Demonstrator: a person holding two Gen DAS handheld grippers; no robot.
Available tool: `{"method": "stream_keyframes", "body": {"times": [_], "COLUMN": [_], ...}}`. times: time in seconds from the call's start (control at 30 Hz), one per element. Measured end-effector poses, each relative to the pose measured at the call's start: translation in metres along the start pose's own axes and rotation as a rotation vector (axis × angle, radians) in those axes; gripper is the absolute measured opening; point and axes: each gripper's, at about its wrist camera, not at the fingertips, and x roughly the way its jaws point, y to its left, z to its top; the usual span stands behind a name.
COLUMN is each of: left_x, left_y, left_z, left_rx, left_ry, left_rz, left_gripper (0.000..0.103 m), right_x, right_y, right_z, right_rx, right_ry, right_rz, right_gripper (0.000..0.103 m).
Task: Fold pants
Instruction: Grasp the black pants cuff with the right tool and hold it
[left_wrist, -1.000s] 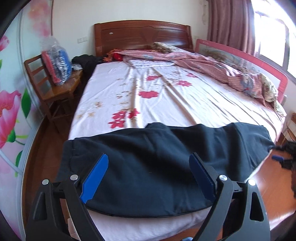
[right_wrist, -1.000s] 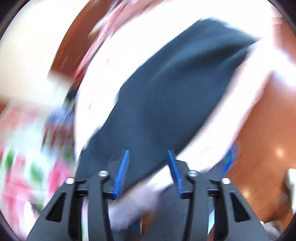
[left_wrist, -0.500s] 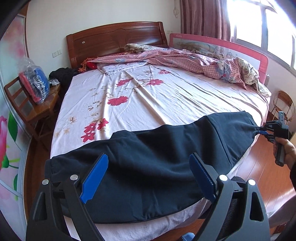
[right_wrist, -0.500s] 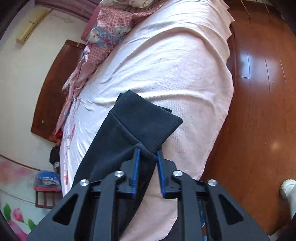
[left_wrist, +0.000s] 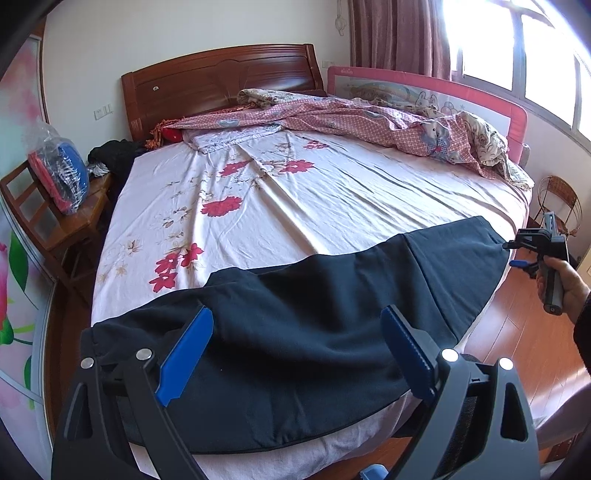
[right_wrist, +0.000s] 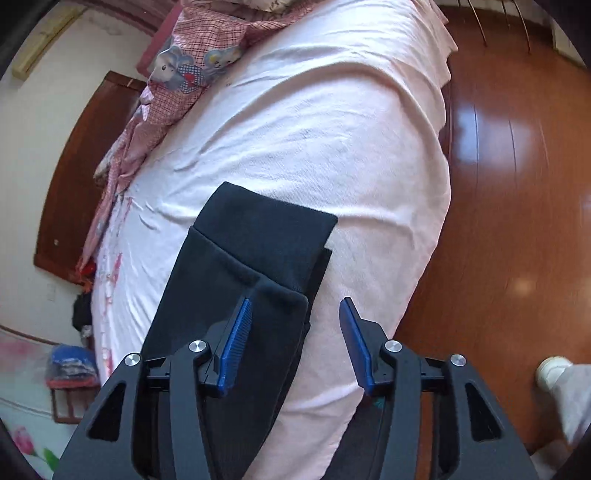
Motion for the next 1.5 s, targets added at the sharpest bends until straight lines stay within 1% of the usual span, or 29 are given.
{"method": "stream_keyframes", "body": {"times": [0.03,0.07,0.13,0.23,0.27,0.3,0.33,0.43,0.5,0.53,0.57,0.6,0.63,0.67,0.73,0.77,0.83,0.87,0.93,0.97,1.0,1.07,1.2,1.23,1.3,1.33,1.4,1.47,1.5], "left_x": [0.000,0.000,0.000,0.002,0.003,0.004,0.004,0.005,0.004,0.006,0.007,0.008,0.008,0.007,0.004,0.003,-0.002,-0.002,-0.003,-0.003,-0.002,-0.002,-0.003,-0.004,-0.003,-0.004,-0.004,-0.005,-0.006], "left_y": [0.000,0.000,0.002,0.009,0.012,0.014,0.016,0.020,0.023,0.023,0.023,0.024,0.026,0.029,0.034,0.036,0.042,0.044,0.049,0.050,0.050,0.050,0.046,0.044,0.044,0.043,0.044,0.047,0.050], "left_z": [0.001,0.002,0.003,0.005,0.005,0.005,0.005,0.004,0.002,0.002,0.001,0.001,0.000,-0.001,-0.003,-0.003,-0.004,-0.004,-0.004,-0.004,-0.004,-0.002,-0.001,0.000,0.001,0.001,0.002,0.003,0.004], "left_rx": [0.005,0.010,0.008,-0.014,-0.019,-0.022,-0.027,-0.031,-0.034,-0.037,-0.039,-0.043,-0.050,-0.061,-0.074,-0.080,-0.089,-0.089,-0.096,-0.099,-0.101,-0.104,-0.092,-0.087,-0.081,-0.081,-0.085,-0.092,-0.101], "left_ry": [-0.007,-0.010,-0.013,-0.009,-0.005,-0.002,-0.002,0.004,0.000,0.002,0.006,0.010,0.014,0.016,0.009,0.009,-0.004,-0.002,-0.005,-0.007,-0.009,-0.012,-0.022,-0.027,-0.021,-0.021,-0.028,-0.034,-0.039], "left_rz": [0.002,0.006,0.020,0.034,0.034,0.033,0.042,0.052,0.049,0.046,0.048,0.051,0.049,0.051,0.070,0.076,0.094,0.099,0.108,0.113,0.112,0.107,0.105,0.104,0.109,0.108,0.105,0.115,0.126], "left_gripper": [0.092,0.092,0.092,0.092,0.092,0.092,0.092,0.092,0.092,0.092,0.092,0.092,0.092,0.092,0.092,0.092,0.092,0.092,0.092,0.092,0.092,0.092,0.092,0.092,0.092,0.092,0.092,0.092,0.092], "right_x": [0.004,0.008,0.016,0.014,0.015,0.013,0.010,0.001,-0.006,-0.007,-0.003,0.001,0.007,0.012,0.018,0.015,0.011,0.006,0.005,0.007,0.008,0.011,0.019,0.019,0.015,0.012,0.004,-0.004,-0.011], "right_y": [-0.006,-0.008,-0.008,0.001,0.005,0.008,0.010,0.031,0.042,0.045,0.047,0.047,0.043,0.039,0.025,0.021,0.027,0.032,0.032,0.030,0.027,0.019,0.004,0.007,0.020,0.028,0.039,0.054,0.068], "right_z": [0.001,0.001,0.000,-0.004,-0.005,-0.006,-0.007,-0.012,-0.013,-0.011,-0.008,-0.006,-0.003,-0.001,0.004,0.007,0.007,0.006,0.003,0.003,0.002,0.000,-0.001,-0.001,-0.005,-0.006,-0.008,-0.009,-0.012], "right_rx": [0.026,0.038,0.018,-0.052,-0.081,-0.082,-0.086,-0.204,-0.248,-0.256,-0.266,-0.269,-0.239,-0.205,-0.110,-0.064,-0.095,-0.127,-0.142,-0.129,-0.121,-0.086,0.009,-0.015,-0.091,-0.130,-0.161,-0.211,-0.278], "right_ry": [0.011,0.024,0.033,0.019,0.023,0.022,0.023,0.015,-0.001,-0.013,0.000,0.003,0.013,0.033,0.069,0.060,0.059,0.043,0.050,0.059,0.054,0.062,0.062,0.058,0.053,0.052,0.043,0.021,-0.002], "right_rz": [0.038,0.044,0.081,0.028,0.012,-0.008,-0.025,-0.128,-0.096,-0.046,-0.080,-0.082,-0.037,-0.046,0.014,0.023,-0.003,-0.060,-0.062,-0.095,-0.077,-0.074,-0.030,-0.045,-0.074,-0.094,-0.066,-0.088,-0.100], "right_gripper": [0.049,0.049,0.049,0.048,0.035,0.033,0.032,0.030,0.030,0.026,0.009,0.008,0.008,0.007,0.007,0.007,0.010,0.010,0.018,0.033,0.036,0.036,0.046,0.044,0.027,0.024,0.015,0.015,0.015]}}
